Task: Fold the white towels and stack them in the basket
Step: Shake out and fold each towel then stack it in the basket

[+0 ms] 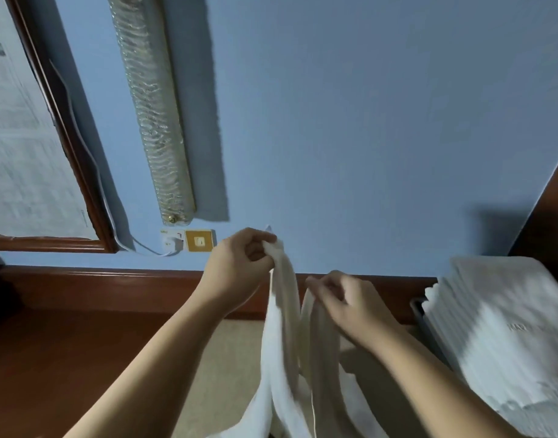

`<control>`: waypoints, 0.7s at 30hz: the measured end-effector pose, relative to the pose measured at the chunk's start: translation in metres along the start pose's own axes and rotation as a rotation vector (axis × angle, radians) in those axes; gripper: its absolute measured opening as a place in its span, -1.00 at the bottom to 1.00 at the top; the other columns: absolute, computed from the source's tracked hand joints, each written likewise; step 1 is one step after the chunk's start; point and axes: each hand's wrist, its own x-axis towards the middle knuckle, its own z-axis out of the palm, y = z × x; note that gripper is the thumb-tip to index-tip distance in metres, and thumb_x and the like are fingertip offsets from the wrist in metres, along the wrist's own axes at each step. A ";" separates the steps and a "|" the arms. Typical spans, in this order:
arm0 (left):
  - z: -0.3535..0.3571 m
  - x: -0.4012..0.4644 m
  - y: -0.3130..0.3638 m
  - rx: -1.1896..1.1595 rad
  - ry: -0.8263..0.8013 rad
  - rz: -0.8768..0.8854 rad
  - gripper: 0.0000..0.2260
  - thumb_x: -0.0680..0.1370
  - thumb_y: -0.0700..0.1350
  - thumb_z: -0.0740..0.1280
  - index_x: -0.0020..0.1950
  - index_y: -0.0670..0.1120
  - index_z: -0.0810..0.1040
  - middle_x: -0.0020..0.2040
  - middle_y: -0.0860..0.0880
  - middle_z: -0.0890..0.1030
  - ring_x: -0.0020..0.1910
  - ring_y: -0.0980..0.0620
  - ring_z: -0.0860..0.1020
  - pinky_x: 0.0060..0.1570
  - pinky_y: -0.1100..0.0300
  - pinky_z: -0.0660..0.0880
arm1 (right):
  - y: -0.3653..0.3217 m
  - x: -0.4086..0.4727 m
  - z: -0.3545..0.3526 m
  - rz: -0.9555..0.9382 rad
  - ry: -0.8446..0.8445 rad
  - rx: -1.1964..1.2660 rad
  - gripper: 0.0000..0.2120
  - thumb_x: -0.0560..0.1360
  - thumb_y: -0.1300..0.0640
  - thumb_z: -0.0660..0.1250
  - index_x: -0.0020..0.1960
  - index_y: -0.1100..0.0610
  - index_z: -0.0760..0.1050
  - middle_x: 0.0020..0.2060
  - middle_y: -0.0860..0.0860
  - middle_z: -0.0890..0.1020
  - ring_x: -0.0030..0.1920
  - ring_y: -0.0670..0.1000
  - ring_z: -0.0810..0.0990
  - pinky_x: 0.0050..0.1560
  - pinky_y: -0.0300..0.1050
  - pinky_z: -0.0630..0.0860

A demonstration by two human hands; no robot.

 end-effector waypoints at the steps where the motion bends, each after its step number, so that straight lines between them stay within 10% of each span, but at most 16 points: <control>1: -0.001 -0.003 -0.005 -0.216 -0.023 -0.090 -0.71 0.47 -0.23 0.40 0.15 -0.01 0.69 -0.05 0.05 0.76 -0.01 0.12 0.71 0.01 0.22 0.63 | 0.004 0.001 -0.004 -0.023 0.069 -0.005 -0.64 0.59 -0.31 0.31 -0.14 -0.03 0.57 -0.37 -0.08 0.63 -0.36 -0.11 0.60 -0.29 -0.09 0.49; 6: 0.015 -0.018 -0.027 -0.515 0.240 -0.369 -0.74 0.50 0.05 0.58 0.10 -0.05 0.71 -0.03 0.01 0.77 0.01 0.10 0.72 0.06 0.02 0.63 | 0.024 0.004 -0.013 -0.023 0.204 -0.052 -0.95 0.62 -0.01 0.40 0.00 -0.07 0.56 -0.21 -0.13 0.68 -0.23 -0.01 0.67 -0.18 -0.15 0.55; 11: 0.033 -0.026 -0.032 -0.705 0.176 -0.502 -0.64 0.52 -0.08 0.58 0.29 0.03 0.63 0.09 0.01 0.75 0.06 0.03 0.73 0.14 0.02 0.63 | 0.018 0.005 -0.016 0.247 0.122 0.129 -0.32 0.68 0.07 0.33 0.68 -0.02 0.05 0.31 0.00 0.64 -0.11 -0.10 0.57 -0.18 -0.21 0.47; 15: 0.050 -0.040 -0.025 -0.625 0.148 -0.509 -0.72 0.48 -0.06 0.61 0.16 -0.06 0.72 -0.01 0.00 0.77 -0.01 0.05 0.74 0.12 0.04 0.65 | 0.023 0.001 -0.005 0.583 0.129 0.635 -0.81 0.59 0.24 0.44 0.20 0.14 0.66 -0.08 0.02 0.77 0.02 0.11 0.74 0.14 0.16 0.67; 21: 0.079 -0.063 -0.012 -0.492 0.153 -0.365 -0.92 0.53 -0.09 0.56 0.00 0.03 0.76 -0.13 0.09 0.76 -0.08 0.13 0.73 0.06 0.15 0.65 | 0.018 -0.017 0.015 0.492 0.201 0.548 -0.84 0.59 0.10 0.44 -0.17 0.01 0.69 -0.09 0.18 0.71 -0.11 0.06 0.70 -0.01 -0.05 0.57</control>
